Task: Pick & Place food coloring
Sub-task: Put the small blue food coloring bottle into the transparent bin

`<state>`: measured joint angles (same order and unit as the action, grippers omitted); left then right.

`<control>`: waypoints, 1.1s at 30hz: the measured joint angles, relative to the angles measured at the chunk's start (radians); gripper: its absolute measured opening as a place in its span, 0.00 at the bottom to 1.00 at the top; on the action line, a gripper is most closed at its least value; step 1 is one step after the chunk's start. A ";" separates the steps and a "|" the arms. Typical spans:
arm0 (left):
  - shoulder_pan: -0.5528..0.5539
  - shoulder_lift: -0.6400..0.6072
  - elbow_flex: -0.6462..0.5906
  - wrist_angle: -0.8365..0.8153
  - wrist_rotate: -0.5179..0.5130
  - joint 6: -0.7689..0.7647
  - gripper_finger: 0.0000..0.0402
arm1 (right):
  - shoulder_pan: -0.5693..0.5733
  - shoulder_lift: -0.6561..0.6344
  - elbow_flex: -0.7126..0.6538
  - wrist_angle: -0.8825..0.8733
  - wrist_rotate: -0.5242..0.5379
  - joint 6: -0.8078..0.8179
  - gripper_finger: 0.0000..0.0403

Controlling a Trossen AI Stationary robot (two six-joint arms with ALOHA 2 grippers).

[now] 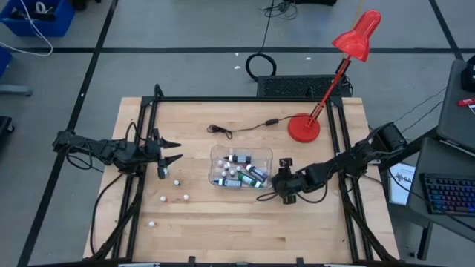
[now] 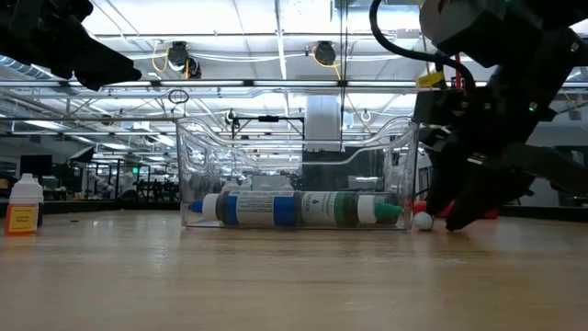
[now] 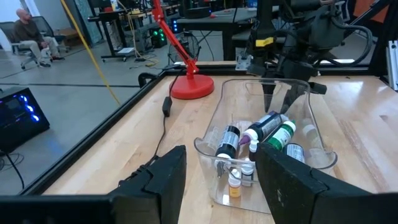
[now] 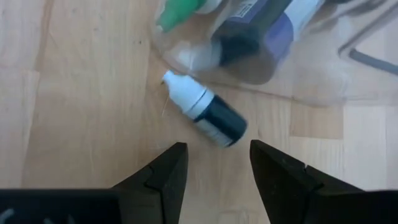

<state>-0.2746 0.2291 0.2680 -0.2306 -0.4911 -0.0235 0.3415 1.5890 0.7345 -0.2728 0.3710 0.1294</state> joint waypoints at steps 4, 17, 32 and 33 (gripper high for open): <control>0.000 0.000 0.000 0.000 0.000 0.000 0.49 | -0.004 0.001 -0.001 0.024 -0.006 -0.022 0.42; 0.000 0.000 0.000 0.000 0.000 0.000 0.49 | -0.001 0.005 -0.004 0.135 -0.089 -0.029 0.42; 0.000 0.000 0.000 0.000 -0.001 0.000 0.49 | 0.060 0.003 -0.003 0.139 -0.191 0.171 0.42; 0.000 0.000 0.000 0.000 -0.001 0.000 0.49 | 0.060 0.003 -0.003 0.139 -0.191 0.172 0.42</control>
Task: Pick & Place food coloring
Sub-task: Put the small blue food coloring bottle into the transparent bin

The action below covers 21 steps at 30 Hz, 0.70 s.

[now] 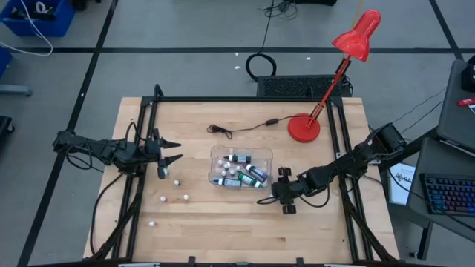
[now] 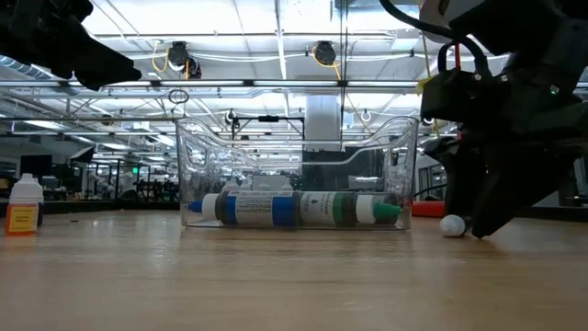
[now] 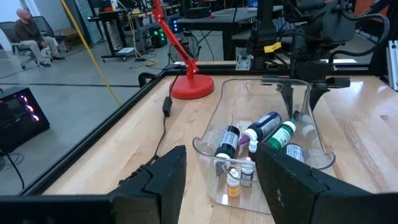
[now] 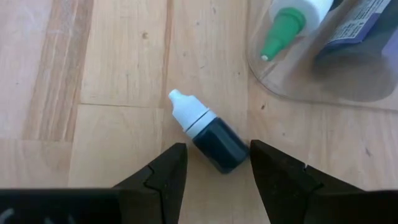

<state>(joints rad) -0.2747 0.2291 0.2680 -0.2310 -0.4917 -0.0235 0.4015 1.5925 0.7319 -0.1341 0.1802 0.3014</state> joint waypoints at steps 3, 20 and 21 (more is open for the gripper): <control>0.000 0.000 0.000 0.000 0.000 0.000 0.49 | 0.000 0.000 0.000 0.000 0.000 0.001 0.42; 0.000 0.000 0.000 0.000 0.000 0.000 0.49 | 0.003 -0.002 0.001 0.003 -0.050 -0.026 0.42; 0.000 0.000 0.000 0.000 0.000 0.000 0.49 | 0.006 -0.002 0.001 0.003 -0.050 -0.026 0.42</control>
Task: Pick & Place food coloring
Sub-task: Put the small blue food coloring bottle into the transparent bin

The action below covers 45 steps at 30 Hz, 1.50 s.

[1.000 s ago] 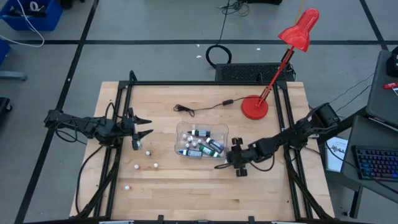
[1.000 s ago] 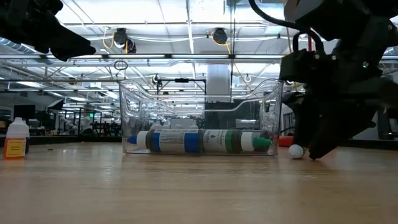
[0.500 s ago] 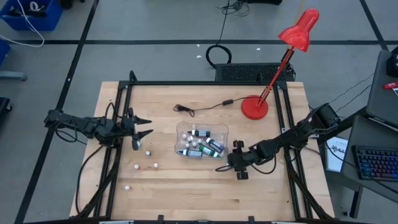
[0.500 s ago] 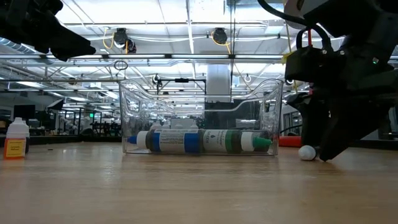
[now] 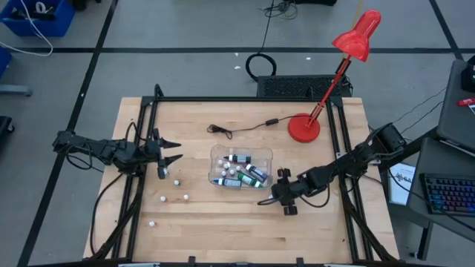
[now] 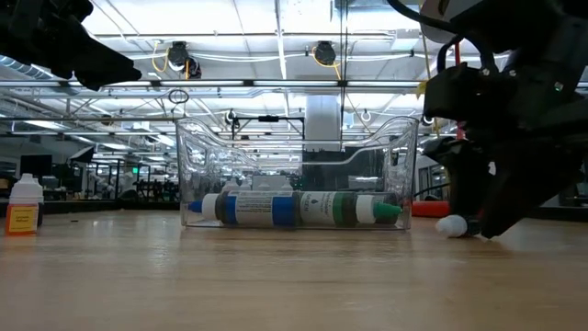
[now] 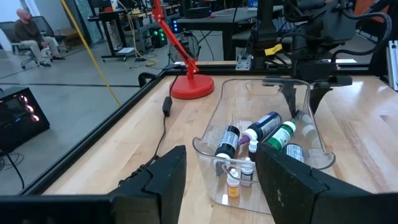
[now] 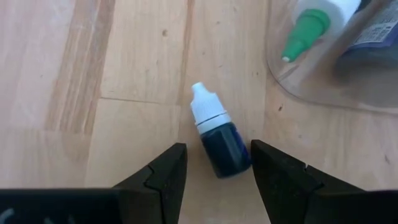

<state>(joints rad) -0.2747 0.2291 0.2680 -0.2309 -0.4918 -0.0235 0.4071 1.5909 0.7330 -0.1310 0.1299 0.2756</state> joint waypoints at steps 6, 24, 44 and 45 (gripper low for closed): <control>0.000 0.000 0.000 0.000 0.000 0.000 0.49 | 0.014 0.000 0.000 0.000 -0.001 0.026 0.42; 0.000 0.000 0.000 0.000 0.000 0.000 0.49 | 0.014 -0.003 -0.022 0.009 0.053 0.034 0.14; 0.000 0.000 0.000 -0.001 0.001 0.000 0.49 | 0.116 -0.160 0.012 0.240 0.103 0.029 0.11; 0.000 0.000 0.000 -0.001 0.001 0.000 0.49 | 0.124 -0.181 0.012 0.241 0.128 0.011 0.11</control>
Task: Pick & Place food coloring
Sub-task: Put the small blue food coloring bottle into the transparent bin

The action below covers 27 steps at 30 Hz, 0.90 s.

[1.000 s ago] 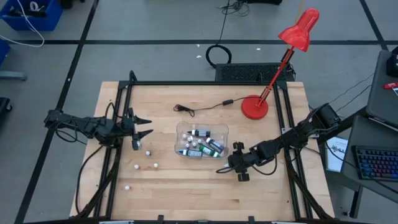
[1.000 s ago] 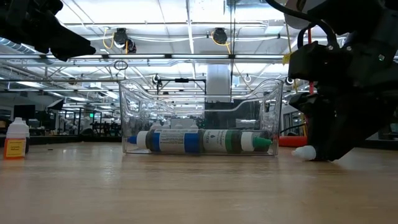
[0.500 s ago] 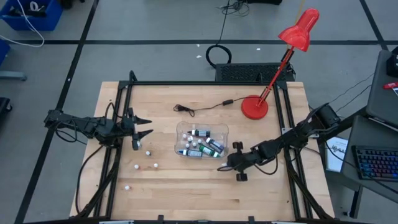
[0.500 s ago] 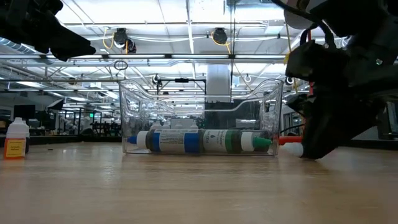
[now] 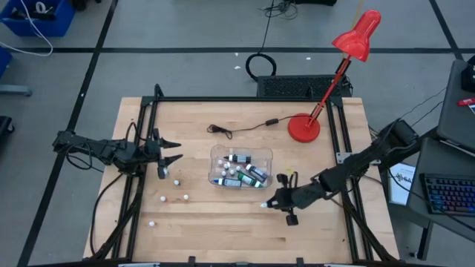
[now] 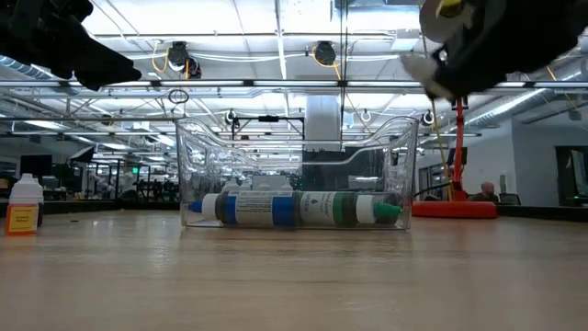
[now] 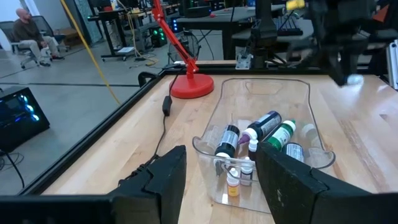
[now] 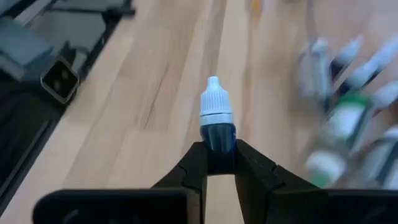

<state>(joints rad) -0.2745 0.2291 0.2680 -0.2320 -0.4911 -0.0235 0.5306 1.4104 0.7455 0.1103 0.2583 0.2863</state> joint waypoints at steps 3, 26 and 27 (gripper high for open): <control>0.000 0.000 0.000 0.001 0.000 0.000 0.49 | 0.011 -0.054 0.001 0.002 0.064 -0.073 0.11; 0.000 0.003 0.000 0.242 0.007 0.037 0.49 | -0.240 -0.099 0.001 0.223 -0.018 -0.560 0.11; 0.000 0.010 0.000 0.243 0.018 0.036 0.49 | -0.252 -0.099 0.001 0.222 -0.029 -0.564 0.11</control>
<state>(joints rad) -0.2745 0.2390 0.2676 0.0105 -0.4735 0.0123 0.2788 1.3110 0.7460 0.3325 0.2292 -0.2780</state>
